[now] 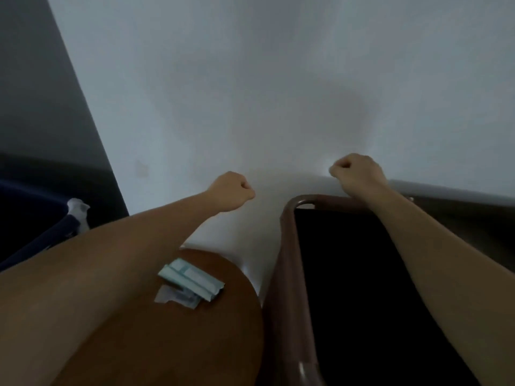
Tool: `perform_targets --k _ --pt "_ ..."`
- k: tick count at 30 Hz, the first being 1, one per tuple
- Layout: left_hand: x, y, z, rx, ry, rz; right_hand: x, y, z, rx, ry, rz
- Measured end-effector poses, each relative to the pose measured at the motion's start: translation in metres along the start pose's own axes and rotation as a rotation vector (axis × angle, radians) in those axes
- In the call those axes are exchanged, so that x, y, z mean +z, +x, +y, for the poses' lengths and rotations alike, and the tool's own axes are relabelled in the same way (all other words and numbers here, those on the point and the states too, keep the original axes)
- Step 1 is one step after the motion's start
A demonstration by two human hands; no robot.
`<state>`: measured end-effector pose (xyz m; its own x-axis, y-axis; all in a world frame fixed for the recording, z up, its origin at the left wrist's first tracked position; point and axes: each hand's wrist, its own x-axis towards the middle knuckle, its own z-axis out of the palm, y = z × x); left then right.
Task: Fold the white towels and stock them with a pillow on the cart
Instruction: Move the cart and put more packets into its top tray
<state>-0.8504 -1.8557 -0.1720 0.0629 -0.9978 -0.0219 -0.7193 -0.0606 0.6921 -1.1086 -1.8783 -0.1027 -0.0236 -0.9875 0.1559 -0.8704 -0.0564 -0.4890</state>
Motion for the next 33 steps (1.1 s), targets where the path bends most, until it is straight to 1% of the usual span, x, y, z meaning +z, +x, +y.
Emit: perform_targets --k 2,5,7,10,13,16,19,21,25,29,33 --pt "-0.024 0.005 -0.051 -0.031 0.03 -0.028 0.054 -0.005 -0.055 -0.064 -0.004 -0.139" --pt "-0.056 0.008 -0.126 -0.08 0.064 -0.053 0.143 -0.011 -0.115 -0.086 -0.044 -0.396" --pt "-0.069 0.007 -0.17 -0.116 0.073 -0.074 0.199 -0.018 -0.141 -0.074 -0.066 -0.508" --pt "-0.071 0.003 -0.225 -0.215 0.092 -0.141 0.27 -0.033 -0.156 -0.069 -0.112 -0.619" --pt "-0.056 0.002 -0.271 -0.306 0.076 -0.176 0.327 -0.043 -0.147 -0.019 -0.181 -0.733" --pt "-0.033 0.005 -0.307 -0.348 0.058 -0.236 0.374 -0.041 -0.128 0.037 -0.223 -0.81" --pt "-0.008 0.014 -0.335 -0.394 0.062 -0.278 0.421 -0.032 -0.106 0.066 -0.23 -0.834" --pt "0.007 0.021 -0.35 -0.425 0.063 -0.287 0.452 -0.027 -0.089 0.055 -0.244 -0.851" --pt "0.043 0.036 -0.377 -0.546 0.002 -0.336 0.509 -0.02 -0.056 0.068 -0.255 -0.913" --pt "0.076 0.046 -0.394 -0.622 -0.021 -0.392 0.548 -0.014 -0.027 0.072 -0.279 -0.944" --pt "0.101 0.049 -0.401 -0.684 -0.003 -0.425 0.564 -0.015 -0.011 0.091 -0.248 -0.969"
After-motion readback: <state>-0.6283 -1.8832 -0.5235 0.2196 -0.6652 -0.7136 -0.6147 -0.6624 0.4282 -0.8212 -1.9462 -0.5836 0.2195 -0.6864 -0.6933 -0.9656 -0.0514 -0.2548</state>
